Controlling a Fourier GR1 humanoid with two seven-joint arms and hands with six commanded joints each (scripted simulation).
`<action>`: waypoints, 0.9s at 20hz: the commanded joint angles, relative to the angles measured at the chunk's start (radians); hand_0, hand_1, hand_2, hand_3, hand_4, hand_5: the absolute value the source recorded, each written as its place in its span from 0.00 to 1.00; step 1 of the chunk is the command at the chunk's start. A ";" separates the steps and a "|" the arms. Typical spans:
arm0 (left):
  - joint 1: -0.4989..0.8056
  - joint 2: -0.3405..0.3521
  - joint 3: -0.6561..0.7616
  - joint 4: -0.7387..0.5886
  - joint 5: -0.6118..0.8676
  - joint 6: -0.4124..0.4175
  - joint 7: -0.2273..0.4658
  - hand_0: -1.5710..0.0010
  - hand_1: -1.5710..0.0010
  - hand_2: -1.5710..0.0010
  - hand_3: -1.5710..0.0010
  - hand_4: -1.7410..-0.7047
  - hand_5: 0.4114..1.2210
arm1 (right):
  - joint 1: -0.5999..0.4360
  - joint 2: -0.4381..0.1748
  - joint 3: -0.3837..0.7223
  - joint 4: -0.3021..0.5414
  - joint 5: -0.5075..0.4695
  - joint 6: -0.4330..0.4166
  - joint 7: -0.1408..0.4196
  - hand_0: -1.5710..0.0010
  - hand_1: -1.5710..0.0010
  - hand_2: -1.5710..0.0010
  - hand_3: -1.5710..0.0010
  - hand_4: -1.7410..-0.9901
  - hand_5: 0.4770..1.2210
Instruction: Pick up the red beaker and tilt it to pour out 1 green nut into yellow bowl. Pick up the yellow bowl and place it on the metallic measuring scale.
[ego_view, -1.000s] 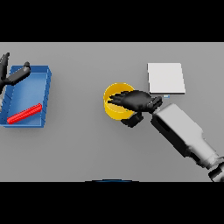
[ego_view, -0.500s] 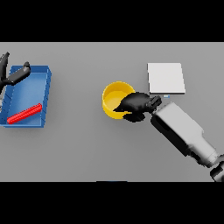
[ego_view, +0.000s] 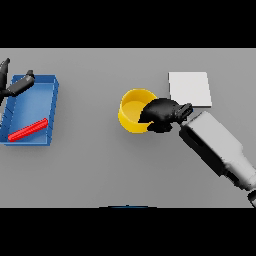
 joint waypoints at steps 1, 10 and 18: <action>0.007 0.006 0.000 -0.005 0.002 -0.005 -0.007 1.00 1.00 1.00 1.00 0.91 0.38 | -0.007 -0.010 -0.009 -0.024 -0.012 0.020 0.007 0.02 0.02 0.05 0.15 0.01 0.99; -0.003 0.007 0.005 -0.011 0.006 -0.006 -0.001 1.00 1.00 1.00 1.00 0.90 0.38 | -0.011 -0.082 -0.083 -0.190 -0.071 0.107 0.143 0.00 0.00 0.01 0.21 0.03 1.00; 0.013 0.027 -0.003 -0.048 -0.004 0.007 0.023 1.00 1.00 1.00 1.00 0.91 0.40 | -0.076 -0.166 -0.137 -0.093 -0.031 0.010 0.117 0.00 0.00 0.00 0.20 0.03 1.00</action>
